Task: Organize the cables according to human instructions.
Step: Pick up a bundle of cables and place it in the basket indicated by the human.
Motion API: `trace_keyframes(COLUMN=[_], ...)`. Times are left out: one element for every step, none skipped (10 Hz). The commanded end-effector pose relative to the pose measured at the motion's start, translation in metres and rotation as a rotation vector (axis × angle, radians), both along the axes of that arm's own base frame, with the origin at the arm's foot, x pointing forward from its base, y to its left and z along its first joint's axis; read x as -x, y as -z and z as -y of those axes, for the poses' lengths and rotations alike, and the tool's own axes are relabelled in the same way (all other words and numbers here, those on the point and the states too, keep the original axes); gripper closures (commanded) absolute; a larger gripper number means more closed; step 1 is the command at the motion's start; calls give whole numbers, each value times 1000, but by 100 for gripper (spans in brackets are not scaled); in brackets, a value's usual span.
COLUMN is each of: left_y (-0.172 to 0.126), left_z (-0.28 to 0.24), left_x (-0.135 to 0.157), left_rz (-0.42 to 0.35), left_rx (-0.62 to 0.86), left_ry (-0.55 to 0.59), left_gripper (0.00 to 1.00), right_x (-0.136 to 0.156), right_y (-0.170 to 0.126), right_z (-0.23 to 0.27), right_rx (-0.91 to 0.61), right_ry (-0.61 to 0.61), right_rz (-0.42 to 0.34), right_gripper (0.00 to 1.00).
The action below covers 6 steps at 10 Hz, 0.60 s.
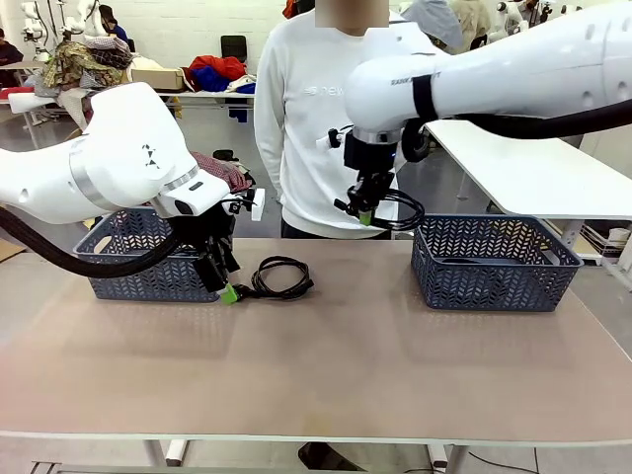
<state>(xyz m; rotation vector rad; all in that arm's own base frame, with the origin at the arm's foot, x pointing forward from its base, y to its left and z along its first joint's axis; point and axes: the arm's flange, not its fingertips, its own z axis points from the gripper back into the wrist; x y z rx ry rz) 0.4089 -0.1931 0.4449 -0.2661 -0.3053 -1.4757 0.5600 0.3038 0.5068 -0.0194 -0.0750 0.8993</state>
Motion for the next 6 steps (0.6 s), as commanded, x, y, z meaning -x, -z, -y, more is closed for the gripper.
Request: trace_keyframes(left_y=[-1, -1, -1, -1, -1, -1], left_z=[-1, -1, -1, -1, -1, -1], left_x=[1, 1, 1, 1, 1, 1], left_rz=[1, 1, 1, 1, 1, 1], left_rx=[0, 0, 0, 0, 0, 0], left_ry=[-2, -2, -2, -2, -2, -2], left_gripper=[0, 0, 0, 0, 0, 0], right_x=[24, 27, 28, 26, 21, 16], right_y=[-2, -2, 0, 3, 7, 11], right_z=[38, 54, 74, 92, 109, 123], right_rx=[4, 24, 25, 18, 11, 2], right_ry=[-165, -226, -289, -320, -357, -395], right_rz=[3, 6, 20, 32, 37, 32], right_gripper=[100, 100, 100, 100, 100, 100])
